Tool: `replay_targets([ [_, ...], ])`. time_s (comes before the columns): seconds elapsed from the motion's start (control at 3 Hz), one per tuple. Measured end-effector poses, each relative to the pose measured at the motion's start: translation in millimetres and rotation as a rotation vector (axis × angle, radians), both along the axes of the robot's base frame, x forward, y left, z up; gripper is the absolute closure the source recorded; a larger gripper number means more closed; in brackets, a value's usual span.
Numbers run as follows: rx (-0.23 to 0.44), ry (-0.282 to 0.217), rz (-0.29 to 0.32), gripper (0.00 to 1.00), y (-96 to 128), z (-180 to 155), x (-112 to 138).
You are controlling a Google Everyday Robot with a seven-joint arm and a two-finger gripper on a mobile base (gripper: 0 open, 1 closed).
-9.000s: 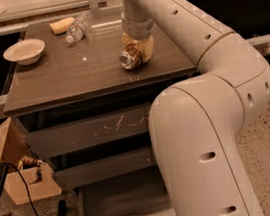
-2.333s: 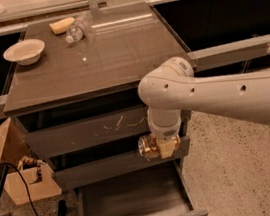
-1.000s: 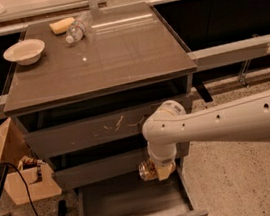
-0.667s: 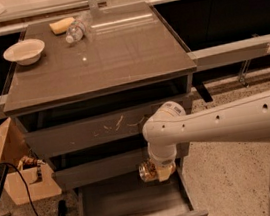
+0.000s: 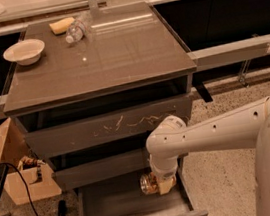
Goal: Place orange can into bottom drawer
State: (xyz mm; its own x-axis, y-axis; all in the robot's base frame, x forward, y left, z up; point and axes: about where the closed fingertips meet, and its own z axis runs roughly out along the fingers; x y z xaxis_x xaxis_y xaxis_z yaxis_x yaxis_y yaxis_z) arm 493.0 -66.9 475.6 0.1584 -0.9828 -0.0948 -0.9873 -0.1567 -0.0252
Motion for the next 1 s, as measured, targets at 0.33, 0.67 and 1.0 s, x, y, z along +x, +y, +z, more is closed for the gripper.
replay_targets([
  [0.33,0.024,0.022,-0.003,1.00,1.9,-32.2,-13.0],
  [0.67,0.047,0.023,-0.003,1.00,6.2,-64.0,-23.0],
  [1.0,0.064,-0.053,0.029,1.00,12.3,-88.0,-27.4],
])
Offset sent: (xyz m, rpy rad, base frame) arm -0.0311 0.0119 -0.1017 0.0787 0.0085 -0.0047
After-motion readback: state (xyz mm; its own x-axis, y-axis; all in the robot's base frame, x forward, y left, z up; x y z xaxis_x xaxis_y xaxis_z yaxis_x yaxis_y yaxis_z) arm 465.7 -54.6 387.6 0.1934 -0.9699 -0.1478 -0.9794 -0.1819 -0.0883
